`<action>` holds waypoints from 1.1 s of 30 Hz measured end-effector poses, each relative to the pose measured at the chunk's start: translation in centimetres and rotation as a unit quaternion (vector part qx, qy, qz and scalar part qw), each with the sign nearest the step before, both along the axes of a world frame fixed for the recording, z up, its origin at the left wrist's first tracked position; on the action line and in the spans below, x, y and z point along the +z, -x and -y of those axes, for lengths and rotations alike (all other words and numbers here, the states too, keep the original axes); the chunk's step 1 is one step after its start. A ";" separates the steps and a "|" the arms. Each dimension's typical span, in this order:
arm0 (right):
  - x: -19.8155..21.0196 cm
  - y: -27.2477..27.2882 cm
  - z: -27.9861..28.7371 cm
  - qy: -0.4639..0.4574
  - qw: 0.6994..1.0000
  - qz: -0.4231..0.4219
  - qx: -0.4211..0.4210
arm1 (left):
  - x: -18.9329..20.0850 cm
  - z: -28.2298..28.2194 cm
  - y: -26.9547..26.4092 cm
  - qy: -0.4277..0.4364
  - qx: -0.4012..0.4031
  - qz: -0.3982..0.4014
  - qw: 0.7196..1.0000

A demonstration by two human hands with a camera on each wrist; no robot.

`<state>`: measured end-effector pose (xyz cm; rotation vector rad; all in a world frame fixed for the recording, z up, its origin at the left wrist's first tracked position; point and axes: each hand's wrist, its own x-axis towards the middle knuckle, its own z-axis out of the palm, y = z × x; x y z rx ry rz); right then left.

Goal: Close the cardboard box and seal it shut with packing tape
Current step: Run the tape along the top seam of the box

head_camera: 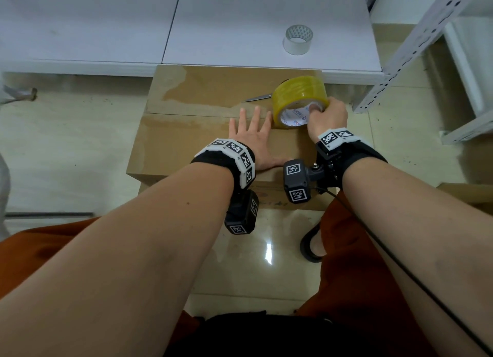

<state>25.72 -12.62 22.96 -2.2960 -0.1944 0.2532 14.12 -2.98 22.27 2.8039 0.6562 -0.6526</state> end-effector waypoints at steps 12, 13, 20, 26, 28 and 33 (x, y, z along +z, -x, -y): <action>0.4 -0.8 0.8 0.035 0.999 0.028 -0.009 | 0.3 0.5 -0.3 -0.003 0.009 -0.015 1.000; 0.4 -0.9 0.9 0.034 0.999 0.030 -0.012 | 0.2 0.5 -0.2 -0.004 0.009 -0.015 1.000; 0.7 -0.9 1.8 0.040 0.997 0.040 -0.047 | 0.4 0.8 -0.4 -0.007 0.014 -0.028 0.999; 0.8 -0.5 1.8 0.043 0.996 0.055 -0.046 | 2.0 1.2 -1.6 -0.041 -0.019 -0.002 0.999; 0.8 -0.6 2.0 0.035 0.997 0.053 -0.044 | 2.6 1.5 -2.0 -0.022 -0.032 -0.011 0.999; 0.2 -0.8 2.4 -0.030 0.998 0.003 -0.063 | 1.3 1.8 -1.5 0.014 -0.025 0.001 1.000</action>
